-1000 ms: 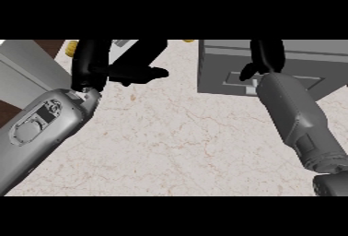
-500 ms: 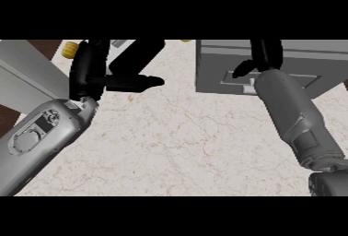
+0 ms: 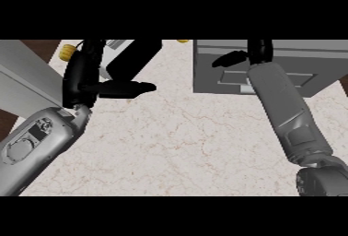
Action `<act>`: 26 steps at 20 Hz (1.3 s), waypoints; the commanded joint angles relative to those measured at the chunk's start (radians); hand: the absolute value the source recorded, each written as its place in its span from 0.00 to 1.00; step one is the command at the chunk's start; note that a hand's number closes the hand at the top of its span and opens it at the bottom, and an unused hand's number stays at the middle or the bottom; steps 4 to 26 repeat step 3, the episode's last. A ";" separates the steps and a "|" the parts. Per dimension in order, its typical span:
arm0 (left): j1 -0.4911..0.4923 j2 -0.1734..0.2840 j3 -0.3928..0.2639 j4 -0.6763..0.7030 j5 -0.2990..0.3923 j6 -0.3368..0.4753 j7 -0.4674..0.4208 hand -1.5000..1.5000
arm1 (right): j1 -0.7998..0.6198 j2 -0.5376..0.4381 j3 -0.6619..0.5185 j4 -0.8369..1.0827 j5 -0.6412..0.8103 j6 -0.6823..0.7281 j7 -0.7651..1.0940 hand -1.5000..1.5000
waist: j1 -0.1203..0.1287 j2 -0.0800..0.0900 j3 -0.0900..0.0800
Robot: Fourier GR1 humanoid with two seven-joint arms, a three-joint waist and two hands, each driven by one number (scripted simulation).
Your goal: Pick up the can, place it into the drawer and close the drawer
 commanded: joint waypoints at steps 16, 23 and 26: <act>0.058 0.029 0.036 -0.048 -0.007 -0.021 -0.003 0.00 | -0.020 0.020 -0.098 -0.013 -0.131 0.019 -0.066 0.00 | 0.005 -0.009 -0.005; 0.058 0.029 0.036 -0.048 -0.007 -0.021 -0.003 0.00 | -0.020 0.020 -0.098 -0.013 -0.131 0.019 -0.066 0.00 | 0.005 -0.009 -0.005; 0.058 0.029 0.036 -0.048 -0.007 -0.021 -0.003 0.00 | -0.020 0.020 -0.098 -0.013 -0.131 0.019 -0.066 0.00 | 0.005 -0.009 -0.005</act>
